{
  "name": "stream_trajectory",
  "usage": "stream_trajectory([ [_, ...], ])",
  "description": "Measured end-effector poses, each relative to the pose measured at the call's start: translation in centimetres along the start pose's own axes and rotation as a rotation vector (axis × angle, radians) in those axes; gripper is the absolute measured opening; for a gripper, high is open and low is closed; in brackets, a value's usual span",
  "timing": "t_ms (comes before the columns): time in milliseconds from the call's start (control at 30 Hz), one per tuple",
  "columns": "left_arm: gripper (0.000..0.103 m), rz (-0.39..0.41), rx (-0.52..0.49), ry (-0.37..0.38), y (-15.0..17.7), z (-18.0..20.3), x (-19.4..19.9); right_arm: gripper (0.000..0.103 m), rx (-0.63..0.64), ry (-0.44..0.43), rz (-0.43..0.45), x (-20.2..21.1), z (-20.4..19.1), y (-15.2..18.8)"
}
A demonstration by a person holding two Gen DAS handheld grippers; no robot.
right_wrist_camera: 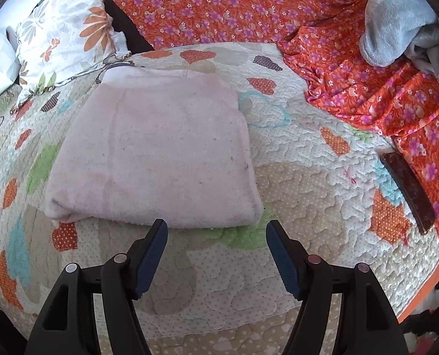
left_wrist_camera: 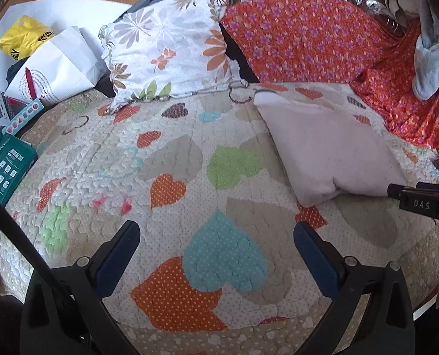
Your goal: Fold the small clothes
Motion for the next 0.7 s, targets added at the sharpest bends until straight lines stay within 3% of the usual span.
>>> stream_trajectory([
  [400, 0.103, -0.229, -0.047, 0.013, 4.2, 2.3, -5.3, 0.075, -0.075, 0.008, -0.05, -1.2, 1.4, 0.1],
  [700, 0.103, -0.231, 0.021, 0.043, 4.6, 1.8, -5.6, 0.075, -0.065, 0.056, -0.03, -0.7, 1.7, 0.1],
])
Point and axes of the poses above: each gripper's, at about its wrist camera, not at the fingertips, and x roughly against the way its jaws point, z to its right, y to its underside, the point moved 4 cm from there along -x, roughly the way its jaws point, and after that the axes turned 4 degrees about z, right-handed, at the moved point
